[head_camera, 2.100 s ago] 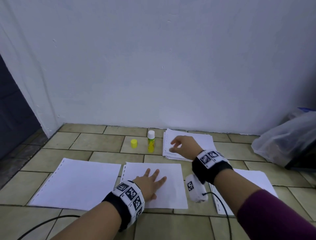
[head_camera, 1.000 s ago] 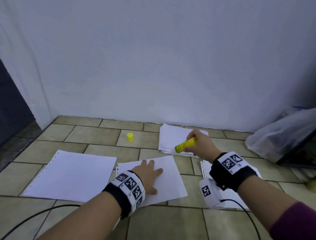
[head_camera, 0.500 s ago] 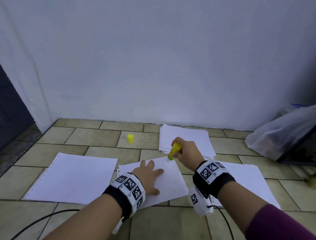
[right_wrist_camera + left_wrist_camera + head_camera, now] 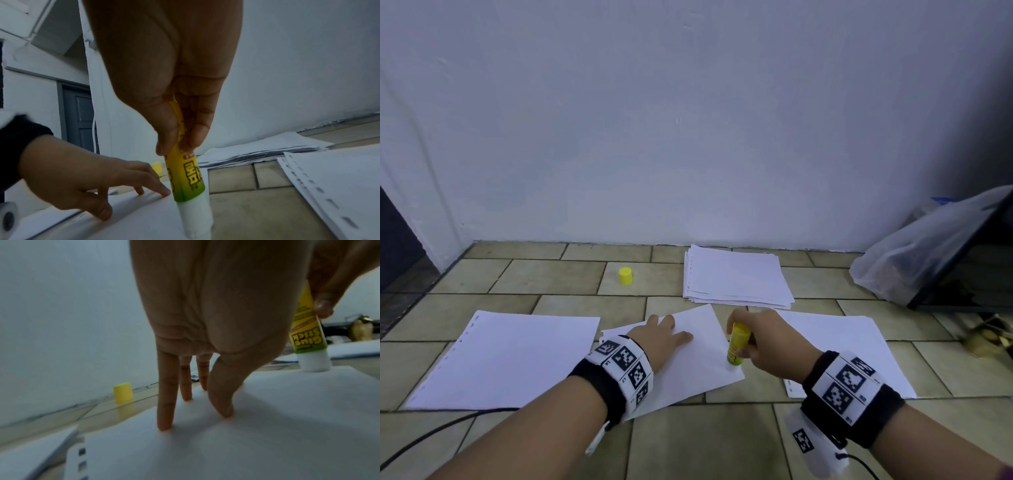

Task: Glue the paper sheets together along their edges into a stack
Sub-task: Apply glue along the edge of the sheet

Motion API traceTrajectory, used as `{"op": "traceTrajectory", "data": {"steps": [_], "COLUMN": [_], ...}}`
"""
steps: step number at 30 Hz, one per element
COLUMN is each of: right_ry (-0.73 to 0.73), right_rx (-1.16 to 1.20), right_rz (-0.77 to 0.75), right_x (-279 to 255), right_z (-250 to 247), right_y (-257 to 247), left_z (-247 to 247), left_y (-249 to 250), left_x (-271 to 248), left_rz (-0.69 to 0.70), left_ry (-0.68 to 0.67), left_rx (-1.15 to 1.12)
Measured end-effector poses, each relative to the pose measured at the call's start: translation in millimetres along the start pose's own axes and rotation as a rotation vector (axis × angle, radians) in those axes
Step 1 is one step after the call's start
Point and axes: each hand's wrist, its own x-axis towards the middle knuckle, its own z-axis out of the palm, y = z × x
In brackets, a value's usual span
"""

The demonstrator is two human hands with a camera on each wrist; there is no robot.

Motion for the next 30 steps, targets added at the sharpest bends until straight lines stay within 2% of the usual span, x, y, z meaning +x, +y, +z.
{"op": "traceTrajectory", "data": {"steps": [4, 6, 9, 13, 16, 19, 22, 27, 30], "right_ry": [-0.019, 0.062, 0.263, 0.395, 0.404, 0.394, 0.356, 0.322, 0.283], "right_rx": [-0.008, 0.081, 0.247, 0.371, 0.409, 0.399, 0.425, 0.360, 0.339], "right_rz": [-0.020, -0.003, 0.057, 0.105, 0.114, 0.131, 0.133, 0.101, 0.086], "right_x": [-0.3, 2.3, 8.1, 16.9, 24.4, 33.3, 42.6, 62.0, 76.3], "right_z": [-7.3, -14.0, -23.7, -26.3, -23.5, -19.8, -13.4, -1.1, 7.7], "right_y": [1.9, 3.9, 7.1, 8.7, 8.8, 5.5, -2.4, -16.0, -25.0], "left_z": [-1.8, -2.7, -1.1, 7.0, 9.3, 6.0, 5.2, 13.3, 16.9], "left_y": [-4.2, -7.2, -10.4, -13.9, -16.3, -17.5, -14.5, -10.6, -10.2], "left_x": [-0.5, 1.2, -0.3, -3.9, -6.8, -8.7, -8.7, -6.8, -7.0], "left_rz": [0.015, 0.002, -0.026, 0.081, 0.124, 0.050, 0.037, 0.009, -0.003], "left_ry": [-0.012, -0.025, -0.029, 0.067, 0.043, 0.020, 0.027, 0.054, 0.068], "left_rx": [0.070, 0.093, 0.105, 0.046, -0.017, -0.027, -0.044, -0.263, -0.283]}}
